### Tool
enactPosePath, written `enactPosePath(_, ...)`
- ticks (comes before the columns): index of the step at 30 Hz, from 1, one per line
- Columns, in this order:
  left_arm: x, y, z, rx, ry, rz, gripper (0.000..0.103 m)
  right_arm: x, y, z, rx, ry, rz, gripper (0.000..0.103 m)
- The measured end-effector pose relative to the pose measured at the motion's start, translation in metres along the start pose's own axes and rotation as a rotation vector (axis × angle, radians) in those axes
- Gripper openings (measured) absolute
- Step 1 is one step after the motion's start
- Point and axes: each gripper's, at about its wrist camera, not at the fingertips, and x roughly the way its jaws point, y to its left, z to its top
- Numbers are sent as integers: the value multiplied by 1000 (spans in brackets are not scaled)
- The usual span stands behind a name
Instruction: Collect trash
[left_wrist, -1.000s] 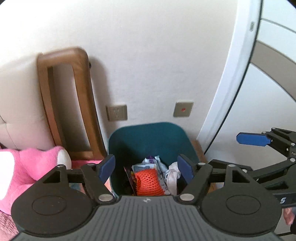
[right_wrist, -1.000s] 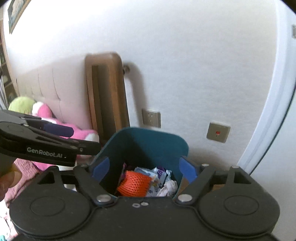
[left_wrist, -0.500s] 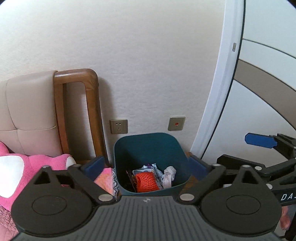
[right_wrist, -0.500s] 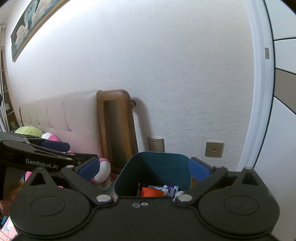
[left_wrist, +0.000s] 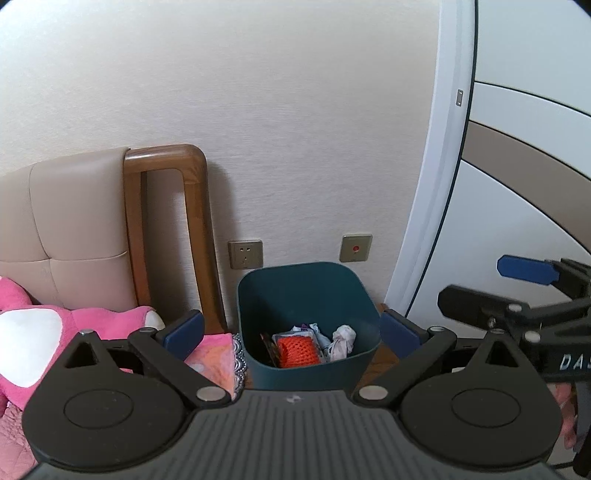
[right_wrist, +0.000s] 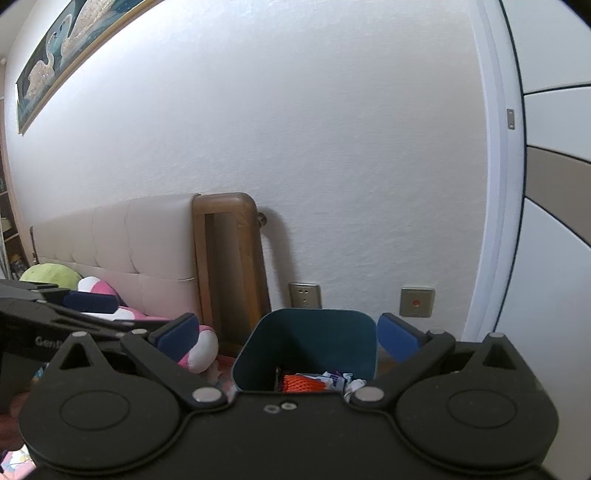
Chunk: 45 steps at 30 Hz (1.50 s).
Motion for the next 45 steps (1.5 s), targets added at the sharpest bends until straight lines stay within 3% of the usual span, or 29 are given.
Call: enactPosePath(45, -26, -9, -17, -10, 7, -21, 102, -33, 0, -13, 26, -30, -38, 103)
